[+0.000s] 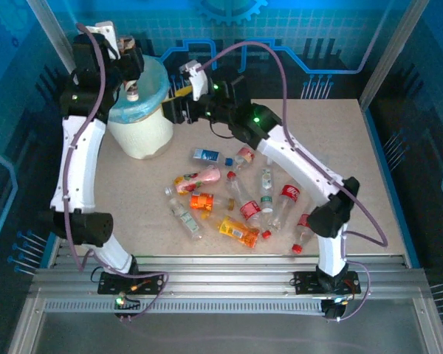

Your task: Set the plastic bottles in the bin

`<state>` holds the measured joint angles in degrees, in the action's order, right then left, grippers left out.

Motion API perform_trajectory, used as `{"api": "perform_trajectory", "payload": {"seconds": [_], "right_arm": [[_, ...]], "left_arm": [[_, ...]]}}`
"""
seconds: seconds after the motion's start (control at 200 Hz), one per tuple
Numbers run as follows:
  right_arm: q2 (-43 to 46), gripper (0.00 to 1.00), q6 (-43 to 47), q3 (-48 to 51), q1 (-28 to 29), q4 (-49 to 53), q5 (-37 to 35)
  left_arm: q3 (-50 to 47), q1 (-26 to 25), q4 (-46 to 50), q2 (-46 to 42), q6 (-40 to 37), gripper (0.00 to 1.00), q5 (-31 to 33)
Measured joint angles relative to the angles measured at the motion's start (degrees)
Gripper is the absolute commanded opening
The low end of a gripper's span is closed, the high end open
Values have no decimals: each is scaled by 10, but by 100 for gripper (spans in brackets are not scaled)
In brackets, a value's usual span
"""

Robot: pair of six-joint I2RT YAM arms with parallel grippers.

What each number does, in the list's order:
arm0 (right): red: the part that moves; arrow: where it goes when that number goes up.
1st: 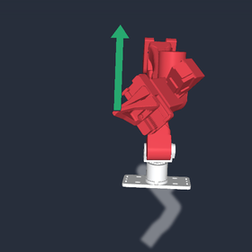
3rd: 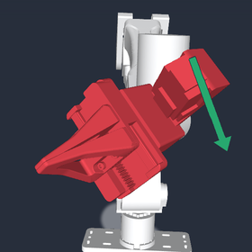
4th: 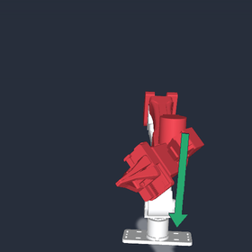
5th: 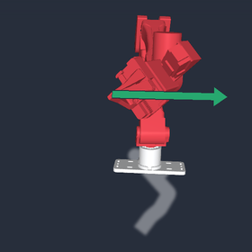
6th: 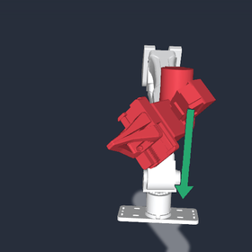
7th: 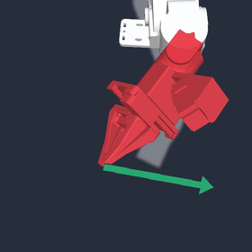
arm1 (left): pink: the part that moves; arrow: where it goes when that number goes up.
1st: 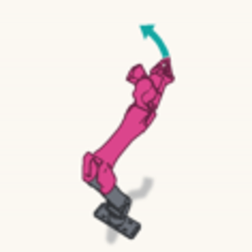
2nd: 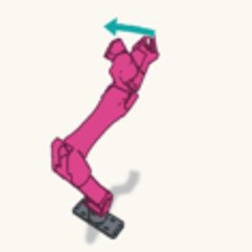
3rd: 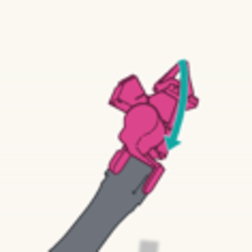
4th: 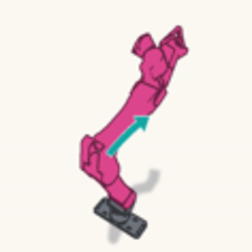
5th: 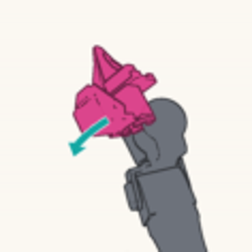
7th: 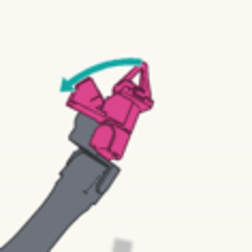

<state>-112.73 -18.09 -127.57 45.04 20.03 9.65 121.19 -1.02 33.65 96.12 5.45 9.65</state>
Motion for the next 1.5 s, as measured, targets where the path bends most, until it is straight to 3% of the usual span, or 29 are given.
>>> {"api": "perform_trajectory", "payload": {"seconds": [0.24, 0.38, 0.5, 0.56, 0.64, 0.775, 1.211, 1.501], "right_arm": [[-161, 62, -36, -151, 7, -21, -15], [-247, 62, -43, -227, 12, -16, -40], [-271, 62, -45, -239, 14, -8, -58], [-272, 63, -46, -239, 14, -4, -64], [-271, 65, -47, -243, 14, -5, -69], [-268, 65, -57, -239, 14, 5, -80], [-181, 67, -66, -182, 14, 59, -82], [-63, 69, -61, -77, 12, 61, -70]], "left_arm": [[23, 19, -115, 88, 3, 56, 13], [87, 29, -121, 170, 5, 56, 13], [138, 32, -107, 222, 4, 57, 13], [148, 32, -99, 232, 4, 61, 13], [154, 32, -93, 234, 5, 75, 12], [166, 32, -85, 234, 2, 83, 10], [165, 32, -29, 216, -11, 81, -11], [20, 29, -17, 50, -9, 78, -82]]}}
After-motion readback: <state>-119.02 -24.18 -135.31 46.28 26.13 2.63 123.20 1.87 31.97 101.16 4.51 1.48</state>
